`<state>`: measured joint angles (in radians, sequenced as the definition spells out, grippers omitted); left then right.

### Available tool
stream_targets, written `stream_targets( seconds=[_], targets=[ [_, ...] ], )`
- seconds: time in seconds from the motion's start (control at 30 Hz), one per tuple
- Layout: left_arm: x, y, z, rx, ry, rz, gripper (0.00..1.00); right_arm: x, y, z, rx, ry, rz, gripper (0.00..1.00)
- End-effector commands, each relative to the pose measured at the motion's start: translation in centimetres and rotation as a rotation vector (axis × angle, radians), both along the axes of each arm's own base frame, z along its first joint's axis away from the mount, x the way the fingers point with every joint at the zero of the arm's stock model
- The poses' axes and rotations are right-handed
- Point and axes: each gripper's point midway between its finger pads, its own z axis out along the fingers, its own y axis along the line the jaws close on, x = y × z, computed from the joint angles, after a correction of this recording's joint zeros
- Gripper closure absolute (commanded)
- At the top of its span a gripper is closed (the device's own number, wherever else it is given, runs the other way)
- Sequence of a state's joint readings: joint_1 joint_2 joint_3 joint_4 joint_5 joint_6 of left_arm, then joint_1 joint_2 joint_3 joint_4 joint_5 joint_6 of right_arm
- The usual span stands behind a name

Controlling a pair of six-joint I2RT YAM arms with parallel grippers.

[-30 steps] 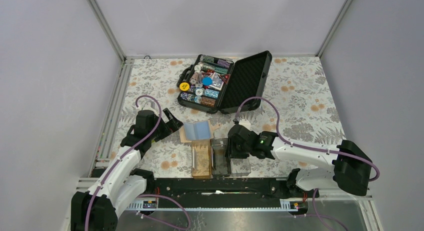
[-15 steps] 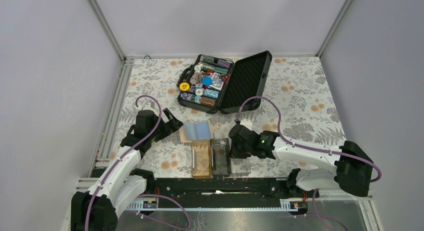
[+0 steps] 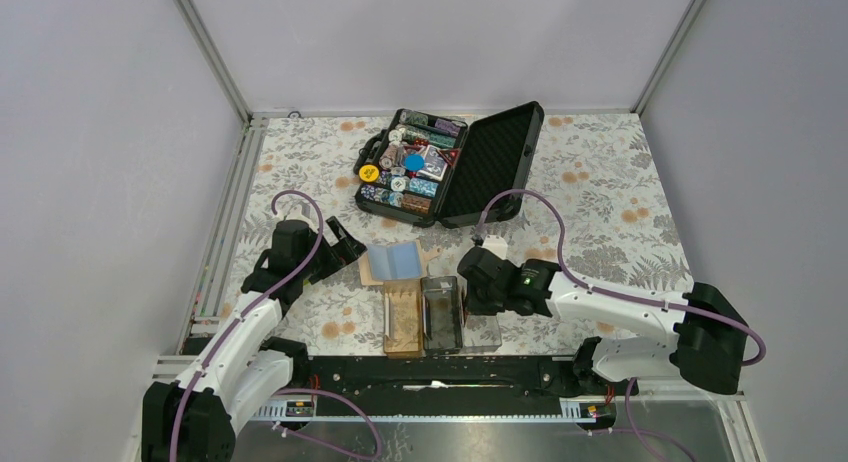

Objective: Put the credit cards into the card holder
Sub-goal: Pick up the credit card from the storage box.

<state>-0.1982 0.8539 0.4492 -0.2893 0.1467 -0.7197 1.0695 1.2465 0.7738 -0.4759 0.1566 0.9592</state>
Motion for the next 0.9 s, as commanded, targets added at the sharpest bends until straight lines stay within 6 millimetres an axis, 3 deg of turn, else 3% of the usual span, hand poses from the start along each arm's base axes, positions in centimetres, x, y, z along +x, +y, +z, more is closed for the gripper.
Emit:
stream_targets(
  seconds=[0.0,0.3,0.63,0.73,0.87],
  targets=[
    [0.8,-0.4,1.0,-0.017,-0.048,-0.014,0.01,0.7,0.3,2.2,0.016,-0.053,-0.024,0.87],
    [0.8,-0.5,1.1,-0.02,-0.049,-0.017,0.01,1.3,-1.6,3.9,-0.066,-0.095,-0.042,1.0],
    [1.2,-1.3,0.4,-0.049,-0.021,-0.042,0.01,1.9,-3.4,9.4,-0.086,-0.184,-0.035,1.0],
    [1.4,-1.4,0.2,-0.048,-0.012,-0.045,0.01,2.5,-3.2,10.9,-0.065,-0.229,-0.026,1.0],
    [1.6,-1.9,-0.5,-0.067,0.009,-0.059,0.01,4.1,-1.3,12.3,0.007,-0.327,0.004,1.0]
  ],
)
